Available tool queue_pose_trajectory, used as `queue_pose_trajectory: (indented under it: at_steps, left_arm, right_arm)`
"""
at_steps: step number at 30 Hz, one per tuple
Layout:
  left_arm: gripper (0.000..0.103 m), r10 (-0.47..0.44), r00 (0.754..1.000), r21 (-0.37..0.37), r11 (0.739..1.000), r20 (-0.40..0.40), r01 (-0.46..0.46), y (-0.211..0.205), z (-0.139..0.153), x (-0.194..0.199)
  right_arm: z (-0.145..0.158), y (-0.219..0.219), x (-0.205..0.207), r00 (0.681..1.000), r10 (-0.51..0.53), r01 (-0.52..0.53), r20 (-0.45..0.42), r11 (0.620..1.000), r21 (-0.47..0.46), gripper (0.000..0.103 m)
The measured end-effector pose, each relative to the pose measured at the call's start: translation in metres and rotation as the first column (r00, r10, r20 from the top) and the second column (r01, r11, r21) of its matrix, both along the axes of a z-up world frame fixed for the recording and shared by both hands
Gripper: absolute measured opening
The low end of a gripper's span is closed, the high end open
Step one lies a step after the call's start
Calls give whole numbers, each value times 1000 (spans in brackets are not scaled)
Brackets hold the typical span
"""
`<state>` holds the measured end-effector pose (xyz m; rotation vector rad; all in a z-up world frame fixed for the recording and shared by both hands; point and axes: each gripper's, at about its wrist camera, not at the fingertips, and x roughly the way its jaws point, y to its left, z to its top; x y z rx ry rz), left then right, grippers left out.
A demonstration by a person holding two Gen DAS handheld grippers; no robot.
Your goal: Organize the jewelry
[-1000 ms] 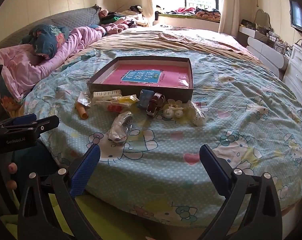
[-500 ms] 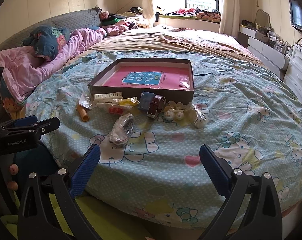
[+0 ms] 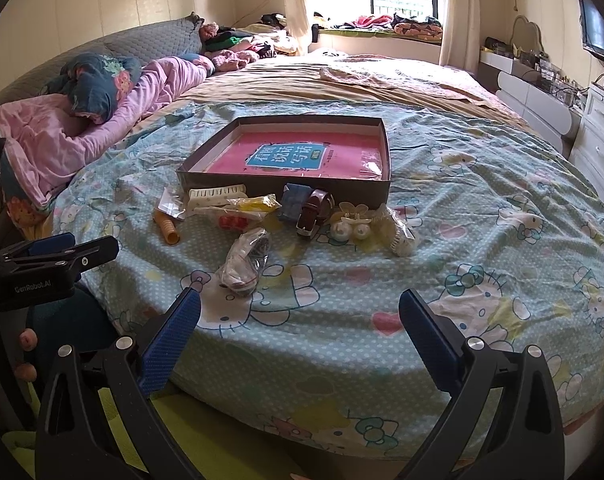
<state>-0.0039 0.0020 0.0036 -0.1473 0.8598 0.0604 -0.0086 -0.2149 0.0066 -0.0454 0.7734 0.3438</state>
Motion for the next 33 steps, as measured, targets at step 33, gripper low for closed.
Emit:
queue_pose_trajectory:
  at_steps: [33]
  left_arm:
    - [94,111,993,-10,994,-46,-112,60,-3,42]
  right_arm:
    - [16,8,52,999,37,-38,23,998,45,99]
